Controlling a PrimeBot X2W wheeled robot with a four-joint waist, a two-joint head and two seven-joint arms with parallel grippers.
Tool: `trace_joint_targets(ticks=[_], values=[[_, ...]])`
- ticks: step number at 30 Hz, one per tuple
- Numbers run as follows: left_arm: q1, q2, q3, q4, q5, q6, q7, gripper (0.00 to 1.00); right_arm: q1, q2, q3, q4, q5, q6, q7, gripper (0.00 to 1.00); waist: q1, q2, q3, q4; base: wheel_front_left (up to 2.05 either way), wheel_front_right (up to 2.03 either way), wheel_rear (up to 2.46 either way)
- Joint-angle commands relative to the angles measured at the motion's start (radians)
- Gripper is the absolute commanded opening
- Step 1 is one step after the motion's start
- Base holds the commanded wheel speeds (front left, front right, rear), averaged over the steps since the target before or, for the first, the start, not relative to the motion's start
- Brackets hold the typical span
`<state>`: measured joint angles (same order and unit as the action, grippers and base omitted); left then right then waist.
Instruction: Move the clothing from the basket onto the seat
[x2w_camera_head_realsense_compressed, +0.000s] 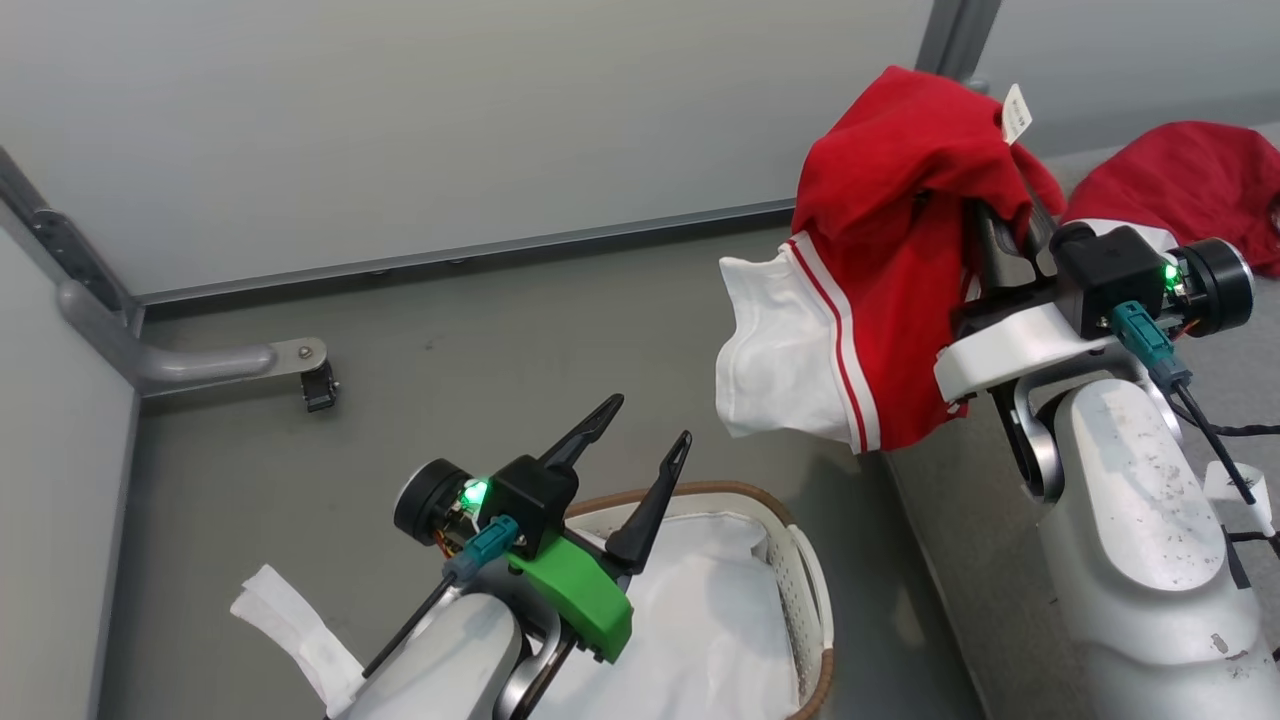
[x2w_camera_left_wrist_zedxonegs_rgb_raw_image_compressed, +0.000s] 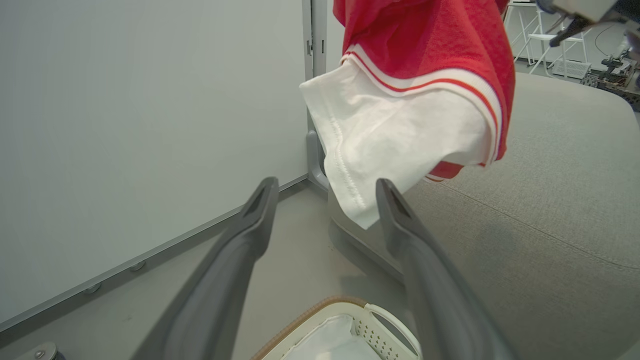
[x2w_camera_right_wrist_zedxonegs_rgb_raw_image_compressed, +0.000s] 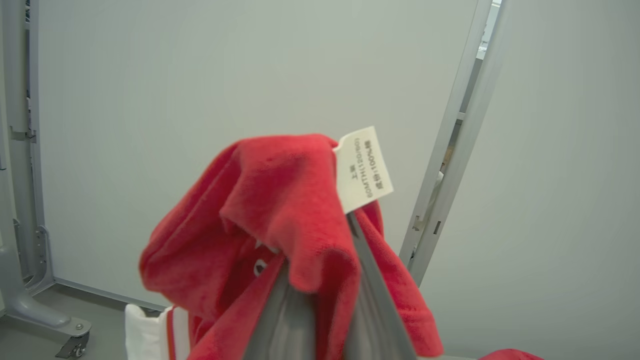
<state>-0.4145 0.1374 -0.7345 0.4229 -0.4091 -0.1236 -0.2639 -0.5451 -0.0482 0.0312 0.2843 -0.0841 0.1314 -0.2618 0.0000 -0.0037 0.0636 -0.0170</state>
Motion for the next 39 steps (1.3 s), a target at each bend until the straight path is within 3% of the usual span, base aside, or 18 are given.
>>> trace_joint_targets(ticks=[1, 12, 20, 28, 36, 39], values=[[0.006, -0.004, 0.01, -0.004, 0.018, -0.004, -0.001, 1.0, -0.013, -0.004, -0.011, -0.009, -0.008, -0.001, -0.005, 0.0, 0.0, 0.0037, 0.037, -0.06, 0.0, 0.0, 0.0], [-0.057, 0.0, 0.042, -0.006, 0.076, -0.008, -0.001, 1.0, -0.03, -0.003, -0.073, -0.035, -0.011, -0.001, -0.005, 0.0, 0.0, 0.0037, 0.151, -0.306, 0.0, 0.0, 0.0], [-0.103, 0.018, 0.003, 0.0, 0.076, -0.008, -0.001, 1.0, -0.007, -0.002, -0.103, -0.036, 0.014, -0.001, -0.005, 0.0, 0.0, 0.0037, 0.213, -0.4, 0.0, 0.0, 0.0], [-0.136, 0.022, -0.032, -0.008, 0.063, -0.008, -0.001, 1.0, -0.013, -0.003, -0.154, -0.033, 0.001, -0.001, -0.005, 0.0, 0.0, 0.0037, 0.25, -0.382, 0.0, 0.0, 0.0], [-0.179, 0.017, -0.038, -0.02, 0.082, -0.008, -0.001, 1.0, -0.161, -0.009, -0.271, -0.045, -0.116, -0.001, -0.005, 0.0, 0.0, 0.0037, 0.322, -0.279, 0.0, 0.0, 0.0], [-0.195, 0.017, -0.037, -0.028, 0.089, -0.008, -0.001, 1.0, -0.262, -0.065, -0.326, -0.045, -0.134, -0.001, -0.005, 0.0, 0.0, 0.0037, 0.363, -0.224, 0.0, 0.0, 0.0]])
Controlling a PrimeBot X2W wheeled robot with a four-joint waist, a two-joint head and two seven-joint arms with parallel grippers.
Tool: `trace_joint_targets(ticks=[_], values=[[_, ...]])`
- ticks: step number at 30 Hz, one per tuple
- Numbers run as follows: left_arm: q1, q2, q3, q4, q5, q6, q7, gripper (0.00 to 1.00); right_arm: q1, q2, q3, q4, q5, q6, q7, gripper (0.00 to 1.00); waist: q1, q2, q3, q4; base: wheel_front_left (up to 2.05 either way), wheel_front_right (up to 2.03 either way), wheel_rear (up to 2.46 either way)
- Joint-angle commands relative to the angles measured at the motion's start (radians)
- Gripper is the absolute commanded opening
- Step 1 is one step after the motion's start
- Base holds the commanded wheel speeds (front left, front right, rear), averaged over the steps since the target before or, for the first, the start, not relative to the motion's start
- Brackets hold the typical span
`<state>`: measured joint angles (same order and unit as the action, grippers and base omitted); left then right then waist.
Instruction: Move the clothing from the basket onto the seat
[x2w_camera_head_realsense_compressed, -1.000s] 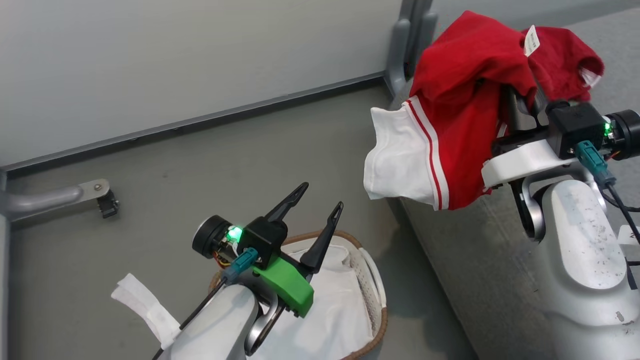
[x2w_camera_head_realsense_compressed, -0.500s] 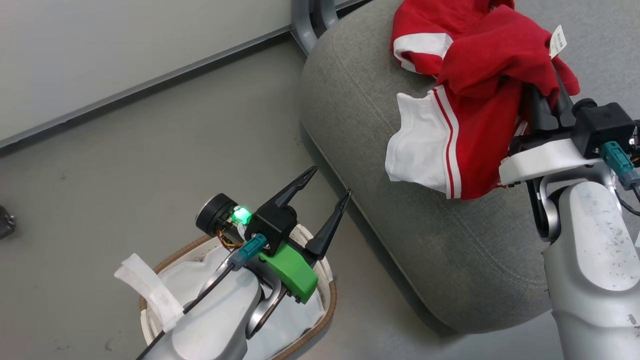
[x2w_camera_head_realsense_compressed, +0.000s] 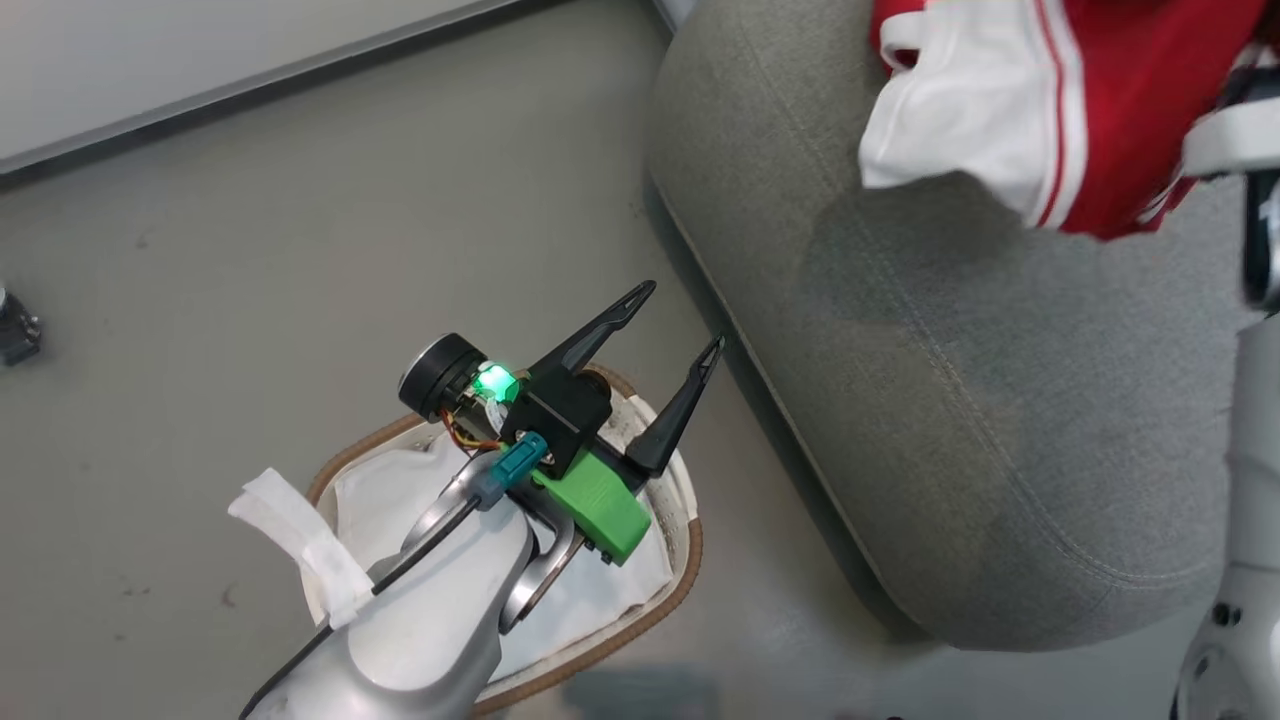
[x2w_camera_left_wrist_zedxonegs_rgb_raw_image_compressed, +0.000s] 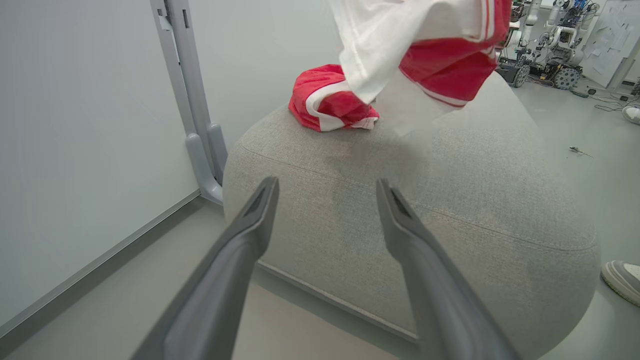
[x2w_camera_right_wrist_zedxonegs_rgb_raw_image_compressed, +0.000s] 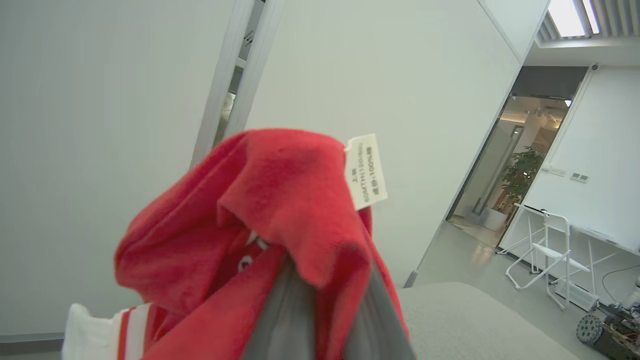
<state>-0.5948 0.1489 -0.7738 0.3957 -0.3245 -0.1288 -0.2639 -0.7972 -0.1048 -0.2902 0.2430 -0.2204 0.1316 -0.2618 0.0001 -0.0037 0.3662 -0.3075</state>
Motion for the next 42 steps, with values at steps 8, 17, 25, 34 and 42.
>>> trace_joint_targets(ticks=[8, 17, 25, 34, 42], values=[[-0.055, -0.01, 0.011, -0.047, 0.042, -0.003, -0.001, 1.0, -0.196, -0.191, -0.139, -0.001, 0.023, -0.002, 0.056, 0.0, -0.0001, 0.0037, 0.165, 0.198, 0.0, 0.0, 0.0], [-0.081, -0.021, -0.008, -0.115, 0.064, -0.003, -0.001, 1.0, -0.144, -0.338, -0.255, 0.076, 0.0, -0.002, 0.112, 0.0, -0.0001, 0.0037, 0.251, 0.309, 0.0, 0.0, 0.0], [-0.074, -0.02, 0.004, -0.121, 0.071, -0.003, -0.001, 1.0, -0.066, -0.268, -0.276, 0.232, -0.037, -0.002, 0.073, 0.0, -0.0001, 0.0037, 0.286, 0.312, 0.0, 0.0, 0.0], [-0.054, -0.012, 0.019, -0.098, 0.054, -0.003, -0.001, 1.0, -0.041, -0.216, -0.266, 0.314, -0.098, -0.002, 0.02, 0.97, -0.0001, 0.0037, 0.255, 0.284, 0.0, 0.0, 0.0], [-0.025, -0.022, 0.072, -0.089, 0.035, -0.003, -0.001, 1.0, 0.027, -0.151, -0.245, 0.32, -0.121, -0.002, -0.003, 1.0, -0.0001, 0.0037, 0.179, 0.255, 0.0, 0.0, 0.0]])
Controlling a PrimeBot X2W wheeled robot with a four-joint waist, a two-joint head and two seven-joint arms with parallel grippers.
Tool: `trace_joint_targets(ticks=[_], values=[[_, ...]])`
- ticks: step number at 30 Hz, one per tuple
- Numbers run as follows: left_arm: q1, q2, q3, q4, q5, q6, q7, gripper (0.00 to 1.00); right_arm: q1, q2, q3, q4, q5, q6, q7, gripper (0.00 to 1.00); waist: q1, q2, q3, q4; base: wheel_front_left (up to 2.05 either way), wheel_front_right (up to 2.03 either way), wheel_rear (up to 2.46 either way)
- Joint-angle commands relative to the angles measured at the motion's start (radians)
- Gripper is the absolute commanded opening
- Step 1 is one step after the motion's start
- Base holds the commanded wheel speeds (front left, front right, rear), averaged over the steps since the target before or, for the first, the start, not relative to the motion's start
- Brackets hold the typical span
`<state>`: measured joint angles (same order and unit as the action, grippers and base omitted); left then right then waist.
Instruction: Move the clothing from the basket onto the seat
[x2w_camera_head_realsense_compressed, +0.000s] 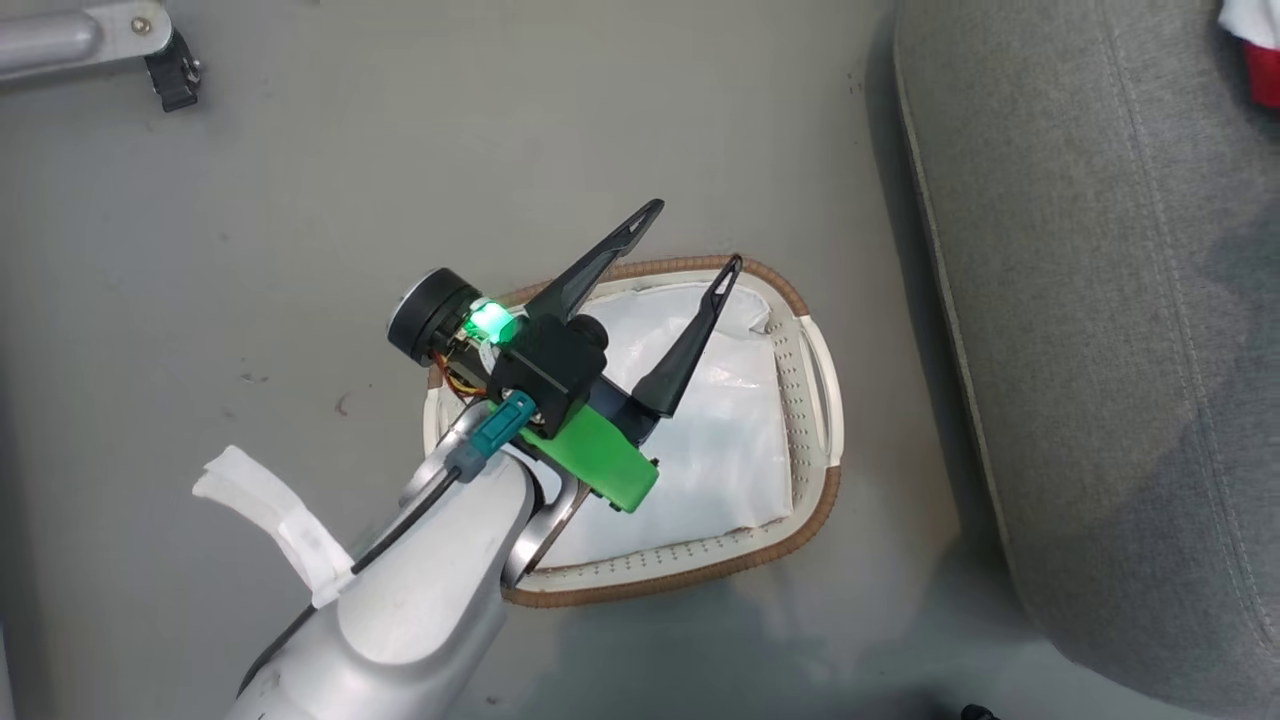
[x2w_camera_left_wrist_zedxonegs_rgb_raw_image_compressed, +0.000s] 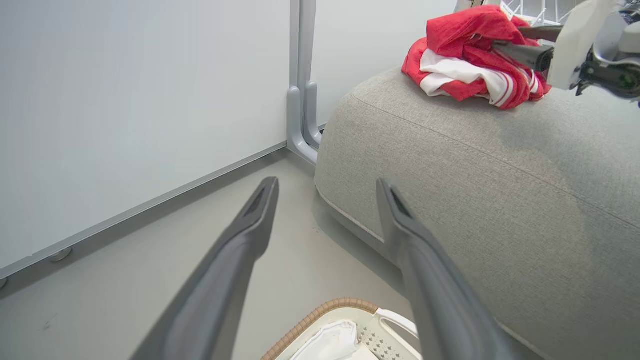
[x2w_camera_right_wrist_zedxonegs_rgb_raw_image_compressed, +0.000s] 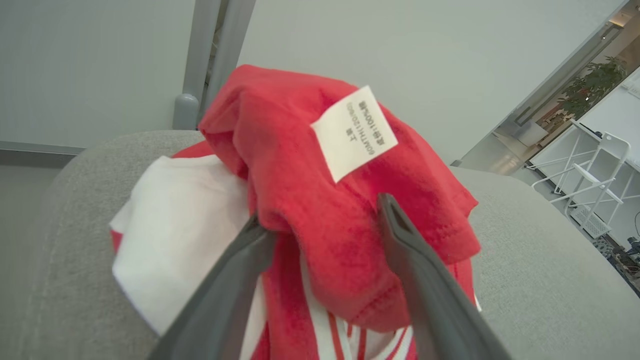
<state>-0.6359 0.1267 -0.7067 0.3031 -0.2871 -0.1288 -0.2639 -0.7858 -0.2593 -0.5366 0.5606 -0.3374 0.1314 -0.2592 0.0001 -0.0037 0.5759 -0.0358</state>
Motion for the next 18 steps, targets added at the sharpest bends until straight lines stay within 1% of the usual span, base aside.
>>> trace_joint_targets(ticks=[1, 3, 8, 12, 18], values=[[0.022, 0.0, 0.016, 0.005, -0.005, -0.003, -0.001, 1.0, 0.03, 0.017, 0.009, 0.003, -0.003, -0.001, -0.006, 1.0, -0.0001, 0.0037, -0.046, -0.021, 0.0, 0.0, 0.0], [0.035, -0.003, 0.039, 0.007, -0.013, -0.003, -0.001, 1.0, 0.053, 0.041, 0.022, 0.002, 0.01, -0.002, -0.007, 1.0, -0.0001, 0.0037, -0.074, -0.028, 0.0, 0.0, 0.0], [0.078, -0.024, 0.114, 0.002, -0.024, 0.005, -0.001, 1.0, 0.111, 0.073, 0.052, -0.021, 0.033, -0.001, -0.007, 1.0, -0.0001, 0.0037, -0.149, -0.021, 0.0, 0.0, 0.0], [0.121, -0.044, 0.17, 0.015, -0.031, 0.007, -0.001, 1.0, 0.146, 0.072, 0.083, -0.037, 0.046, -0.001, -0.007, 1.0, -0.0001, 0.0037, -0.227, 0.001, 0.0, 0.0, 0.0], [0.189, -0.064, 0.252, 0.048, -0.05, 0.014, -0.001, 1.0, 0.189, 0.094, 0.135, -0.085, 0.071, -0.001, -0.007, 1.0, -0.0001, 0.0037, -0.346, 0.045, 0.0, 0.0, 0.0]])
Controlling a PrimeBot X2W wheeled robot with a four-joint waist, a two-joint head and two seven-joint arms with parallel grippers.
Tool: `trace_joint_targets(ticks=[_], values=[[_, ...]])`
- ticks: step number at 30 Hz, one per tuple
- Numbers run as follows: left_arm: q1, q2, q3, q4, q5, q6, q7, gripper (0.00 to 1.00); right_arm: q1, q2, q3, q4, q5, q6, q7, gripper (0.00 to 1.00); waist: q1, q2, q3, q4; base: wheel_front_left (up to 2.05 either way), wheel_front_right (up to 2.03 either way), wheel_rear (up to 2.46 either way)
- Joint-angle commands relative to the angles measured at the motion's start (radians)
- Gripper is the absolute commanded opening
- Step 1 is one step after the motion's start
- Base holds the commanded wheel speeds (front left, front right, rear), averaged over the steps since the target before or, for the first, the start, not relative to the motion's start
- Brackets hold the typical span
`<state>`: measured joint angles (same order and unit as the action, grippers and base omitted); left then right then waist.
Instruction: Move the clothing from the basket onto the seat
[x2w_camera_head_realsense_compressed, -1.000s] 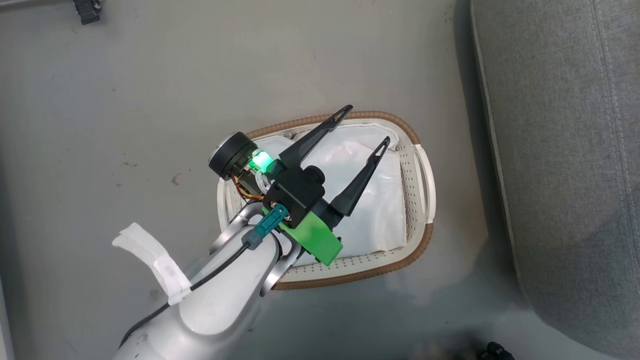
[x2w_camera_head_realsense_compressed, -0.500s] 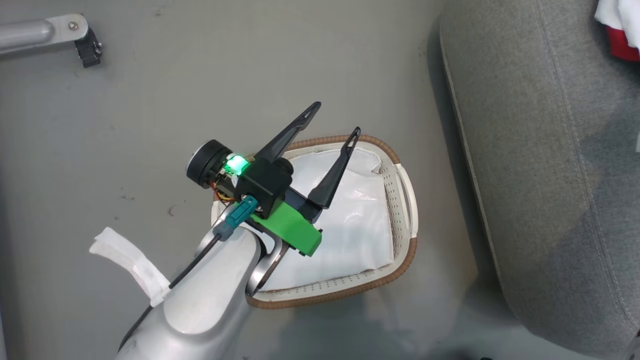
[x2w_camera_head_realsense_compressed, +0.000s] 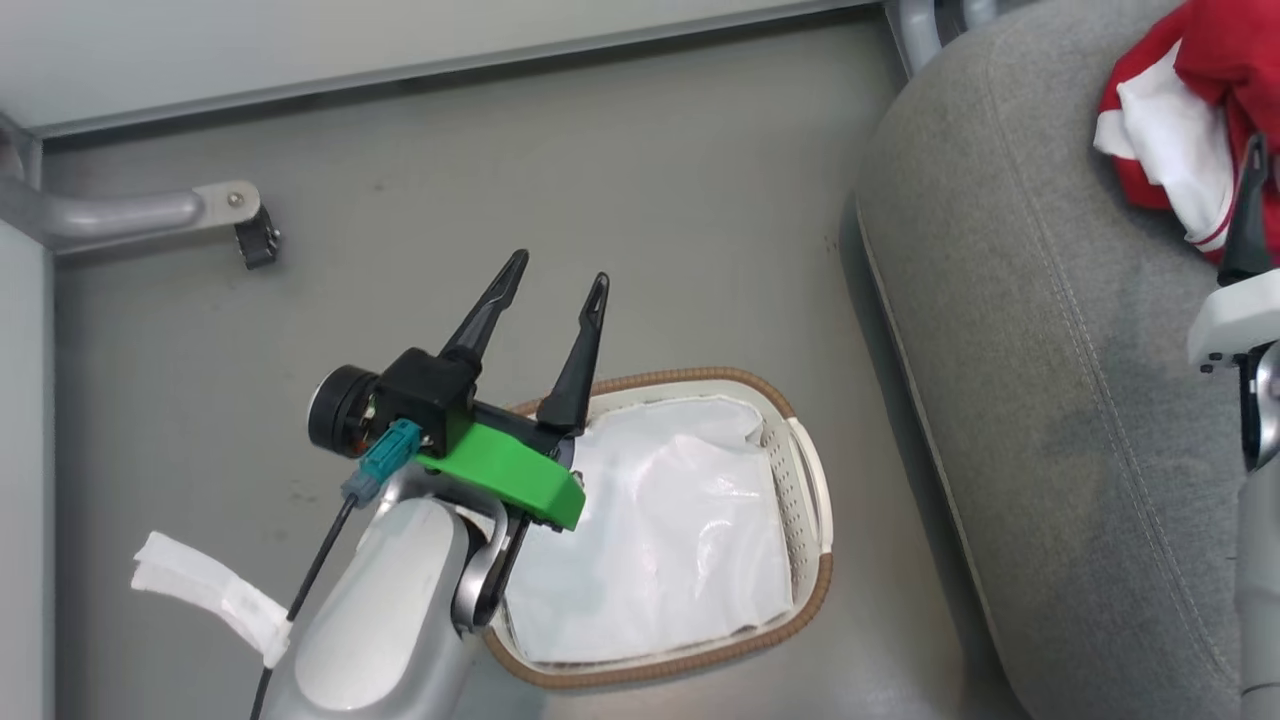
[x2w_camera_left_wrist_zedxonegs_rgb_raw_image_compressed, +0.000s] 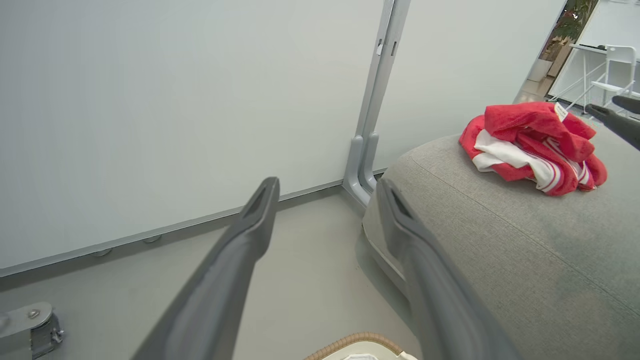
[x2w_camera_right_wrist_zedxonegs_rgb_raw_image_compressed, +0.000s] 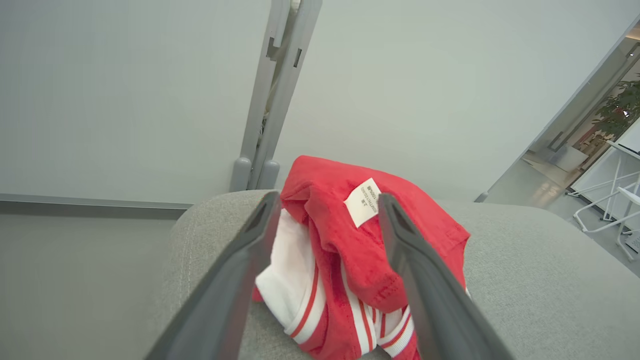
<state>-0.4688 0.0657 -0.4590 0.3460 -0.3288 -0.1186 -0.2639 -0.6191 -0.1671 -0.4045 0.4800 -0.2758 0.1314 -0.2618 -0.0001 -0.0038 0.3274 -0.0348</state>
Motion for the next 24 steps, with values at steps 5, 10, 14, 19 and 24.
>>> trace_joint_targets(ticks=[5, 10, 14, 19, 24], values=[[0.09, -0.008, 0.08, 0.02, -0.01, 0.014, -0.001, 1.0, 0.073, 0.05, 0.058, -0.037, 0.08, -0.001, -0.005, 1.0, 0.0001, 0.0038, -0.179, 0.082, 0.0, 0.0, 0.0], [0.175, -0.011, 0.16, 0.024, 0.001, 0.02, -0.001, 1.0, 0.151, 0.09, 0.138, -0.064, 0.148, -0.001, -0.005, 1.0, 0.0001, 0.0038, -0.244, 0.118, 0.0, 0.0, 0.0], [0.24, -0.012, 0.227, 0.016, 0.01, 0.023, -0.001, 1.0, 0.21, 0.107, 0.188, -0.083, 0.201, -0.001, -0.005, 1.0, 0.0001, 0.0038, -0.274, 0.145, 0.0, 0.0, 0.0], [0.311, -0.013, 0.292, 0.003, 0.023, 0.019, -0.001, 1.0, 0.289, 0.115, 0.238, -0.12, 0.273, -0.001, -0.005, 1.0, 0.0001, 0.0038, -0.294, 0.17, 0.0, 0.0, 0.0], [0.373, -0.014, 0.344, -0.011, 0.035, 0.013, -0.001, 1.0, 0.387, 0.113, 0.297, -0.152, 0.324, -0.001, -0.005, 1.0, 0.0001, 0.0038, -0.305, 0.184, 0.0, 0.0, 0.0]])
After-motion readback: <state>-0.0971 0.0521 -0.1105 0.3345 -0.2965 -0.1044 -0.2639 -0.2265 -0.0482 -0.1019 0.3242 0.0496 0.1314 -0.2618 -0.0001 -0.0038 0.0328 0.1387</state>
